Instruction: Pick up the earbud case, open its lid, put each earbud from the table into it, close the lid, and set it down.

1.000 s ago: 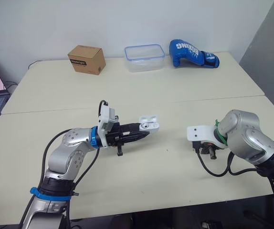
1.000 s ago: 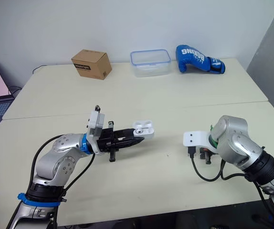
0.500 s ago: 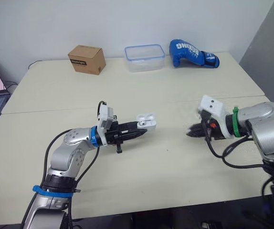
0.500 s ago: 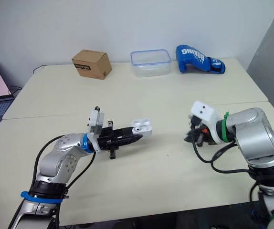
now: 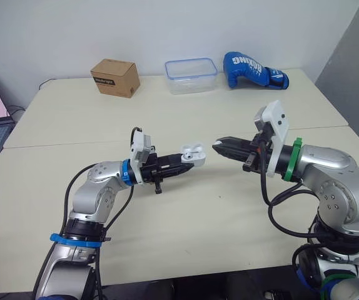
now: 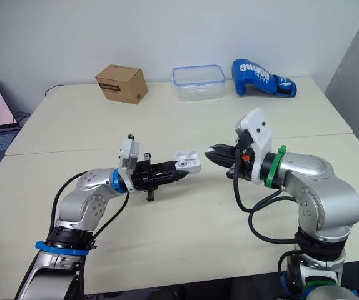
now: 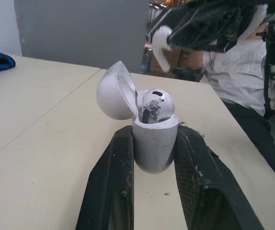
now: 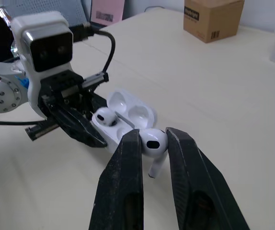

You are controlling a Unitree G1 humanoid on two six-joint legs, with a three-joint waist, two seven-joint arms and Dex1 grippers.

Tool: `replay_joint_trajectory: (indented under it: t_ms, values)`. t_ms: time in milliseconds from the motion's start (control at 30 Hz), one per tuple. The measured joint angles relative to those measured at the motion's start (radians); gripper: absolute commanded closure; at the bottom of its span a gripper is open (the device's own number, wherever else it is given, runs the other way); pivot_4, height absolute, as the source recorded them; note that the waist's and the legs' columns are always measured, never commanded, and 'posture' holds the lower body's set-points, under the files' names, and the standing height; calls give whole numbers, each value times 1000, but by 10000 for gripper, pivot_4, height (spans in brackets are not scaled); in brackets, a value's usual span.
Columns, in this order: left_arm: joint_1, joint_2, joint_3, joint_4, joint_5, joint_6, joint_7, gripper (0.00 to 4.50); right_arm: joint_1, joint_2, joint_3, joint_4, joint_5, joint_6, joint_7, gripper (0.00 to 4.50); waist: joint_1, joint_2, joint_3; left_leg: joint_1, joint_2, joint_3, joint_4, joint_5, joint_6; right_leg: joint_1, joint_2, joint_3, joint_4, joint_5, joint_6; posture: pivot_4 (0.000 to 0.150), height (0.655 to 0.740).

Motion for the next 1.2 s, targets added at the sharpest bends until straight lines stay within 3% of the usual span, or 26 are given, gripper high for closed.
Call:
replay_joint_trajectory:
  t_ms: [233,600,1200]
  values:
    - [-23,-4,0,30,4,-3,-17,36978,1,48,23,17,55,-87,-141,41173,-2,0,0,0,0,0,0,0,0,0,0,0,0,0,0,1500,7307]
    - [-37,-27,0,69,19,-32,-20,36978,0,116,46,25,129,-60,-318,41173,-2,0,0,0,0,0,0,0,0,0,0,0,0,0,0,1500,7307]
    - [-56,-49,1,48,20,-16,-6,36978,1,92,45,8,253,6,-438,41173,-2,0,0,0,0,0,0,0,0,0,0,0,0,0,0,1500,7307]
